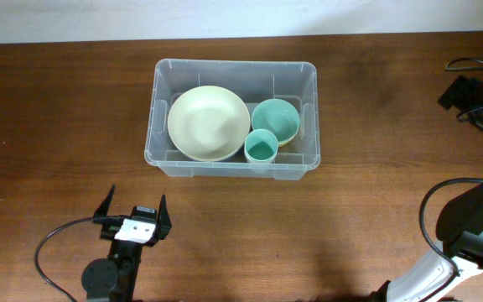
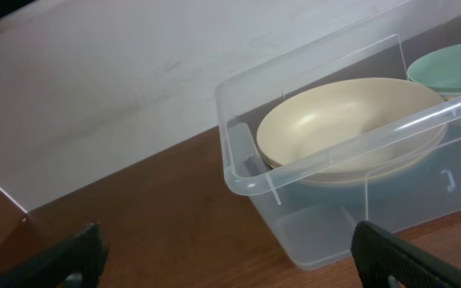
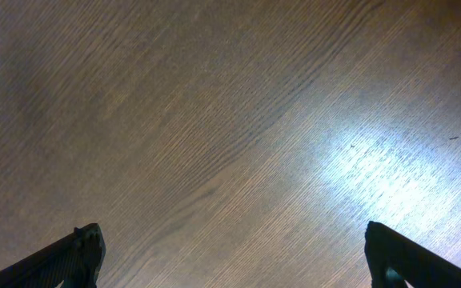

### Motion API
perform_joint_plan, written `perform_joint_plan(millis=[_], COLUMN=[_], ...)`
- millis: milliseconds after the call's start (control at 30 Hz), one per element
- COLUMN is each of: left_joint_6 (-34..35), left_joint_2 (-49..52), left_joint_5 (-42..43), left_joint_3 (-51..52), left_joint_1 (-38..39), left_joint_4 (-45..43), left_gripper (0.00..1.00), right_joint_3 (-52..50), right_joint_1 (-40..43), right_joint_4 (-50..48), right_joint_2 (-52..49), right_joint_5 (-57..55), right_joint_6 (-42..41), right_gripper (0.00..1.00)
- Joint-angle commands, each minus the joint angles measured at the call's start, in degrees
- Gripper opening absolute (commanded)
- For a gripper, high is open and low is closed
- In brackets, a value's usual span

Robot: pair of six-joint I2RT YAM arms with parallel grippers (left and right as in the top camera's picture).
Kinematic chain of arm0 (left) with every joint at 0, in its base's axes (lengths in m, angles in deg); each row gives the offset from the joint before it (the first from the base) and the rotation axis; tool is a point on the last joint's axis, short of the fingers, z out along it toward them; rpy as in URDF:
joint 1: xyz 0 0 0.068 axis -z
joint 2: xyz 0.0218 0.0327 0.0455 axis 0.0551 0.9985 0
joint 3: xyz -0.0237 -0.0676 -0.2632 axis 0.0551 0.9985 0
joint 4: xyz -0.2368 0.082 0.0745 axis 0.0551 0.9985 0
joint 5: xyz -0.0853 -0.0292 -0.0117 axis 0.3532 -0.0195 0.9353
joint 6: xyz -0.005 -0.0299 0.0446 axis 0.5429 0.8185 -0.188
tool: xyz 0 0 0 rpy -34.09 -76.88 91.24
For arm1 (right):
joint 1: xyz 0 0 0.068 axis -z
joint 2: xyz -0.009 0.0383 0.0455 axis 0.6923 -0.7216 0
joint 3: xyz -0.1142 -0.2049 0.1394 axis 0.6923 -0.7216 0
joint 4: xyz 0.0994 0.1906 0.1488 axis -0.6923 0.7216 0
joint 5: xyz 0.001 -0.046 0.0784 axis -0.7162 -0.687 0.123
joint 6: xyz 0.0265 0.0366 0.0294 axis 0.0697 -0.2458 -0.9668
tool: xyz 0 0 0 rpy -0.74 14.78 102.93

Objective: Pack container

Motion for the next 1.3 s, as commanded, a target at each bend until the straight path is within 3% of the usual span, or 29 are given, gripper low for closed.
perform_joint_plan(millis=[0, 800, 1067, 1267], left_joint_6=[-0.7, -0.7, -0.7, -0.7], left_joint_2=[-0.2, -0.2, -0.2, -0.2], left_joint_5=[0.8, 0.8, 0.8, 0.8], left_joint_3=[0.2, 0.2, 0.2, 0.2], left_joint_1=[-0.3, -0.3, -0.3, -0.3], left_joint_4=[0.3, 0.3, 0.3, 0.3], left_gripper=[1.00, 1.00, 1.00, 1.00], right_joint_3=[-0.3, -0.3, -0.3, -0.7], right_joint_1=[0.1, -1.0, -7.9, -13.3], right_joint_4=[0.0, -1.1, -13.3, -14.5], right_joint_2=[-0.5, 1.6, 10.6, 15.3], right_joint_5=[-0.9, -2.5, 1.3, -2.8], right_joint_6=[0.4, 0.4, 0.4, 0.4], right_gripper=[0.99, 0.99, 0.99, 0.99])
